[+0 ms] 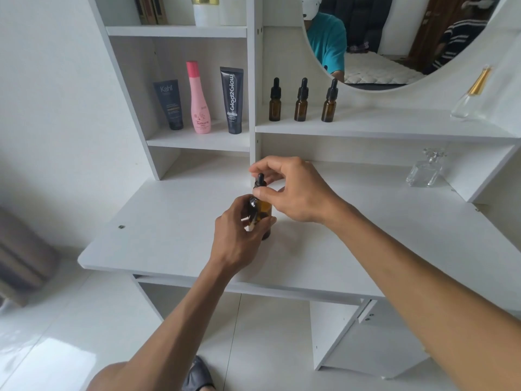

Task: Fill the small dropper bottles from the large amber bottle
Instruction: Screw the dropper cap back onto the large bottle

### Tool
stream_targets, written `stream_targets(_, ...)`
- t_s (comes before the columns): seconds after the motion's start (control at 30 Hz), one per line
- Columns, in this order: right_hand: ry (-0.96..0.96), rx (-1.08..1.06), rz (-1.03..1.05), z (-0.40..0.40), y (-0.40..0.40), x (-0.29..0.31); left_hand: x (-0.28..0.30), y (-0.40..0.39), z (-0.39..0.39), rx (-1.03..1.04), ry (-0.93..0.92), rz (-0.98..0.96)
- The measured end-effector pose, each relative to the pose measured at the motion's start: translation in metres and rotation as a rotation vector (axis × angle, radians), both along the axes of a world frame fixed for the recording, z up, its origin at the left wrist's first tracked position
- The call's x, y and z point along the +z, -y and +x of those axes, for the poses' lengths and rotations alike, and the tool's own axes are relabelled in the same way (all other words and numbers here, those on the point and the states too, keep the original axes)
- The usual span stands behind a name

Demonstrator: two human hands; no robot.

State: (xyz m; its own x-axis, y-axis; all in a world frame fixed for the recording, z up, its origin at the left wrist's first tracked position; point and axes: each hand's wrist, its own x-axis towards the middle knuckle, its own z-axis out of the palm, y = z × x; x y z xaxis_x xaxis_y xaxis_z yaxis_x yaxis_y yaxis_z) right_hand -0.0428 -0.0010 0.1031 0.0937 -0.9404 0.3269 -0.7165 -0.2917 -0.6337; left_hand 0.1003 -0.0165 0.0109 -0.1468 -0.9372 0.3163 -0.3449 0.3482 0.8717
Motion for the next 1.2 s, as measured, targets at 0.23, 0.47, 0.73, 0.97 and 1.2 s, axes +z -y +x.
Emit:
stream_targets(0.23, -0.025, -0.058, -0.044, -0.0003, 0.0027, -0.0007, 0.0007, 0.0000, 0.0002, -0.003, -0.001, -0.004)
stream_targets(0.47, 0.048, -0.057, -0.008, 0.0010, 0.0002, -0.0041, 0.0013, 0.0004, 0.0001, -0.003, -0.002, -0.008)
stream_targets(0.73, 0.087, -0.040, 0.023, 0.0031, -0.0010, -0.0046, 0.0013, 0.0010, 0.0005, -0.003, 0.001, -0.010)
stream_targets(0.97, 0.080, -0.065, 0.001, 0.0034, -0.0020, -0.0028, 0.0010, 0.0009, 0.0007, -0.001, -0.001, -0.012)
stream_targets(1.2, 0.051, -0.098, -0.018, 0.0052, -0.0007, -0.0028, 0.0000, 0.0023, 0.0015, 0.002, 0.006, -0.019)
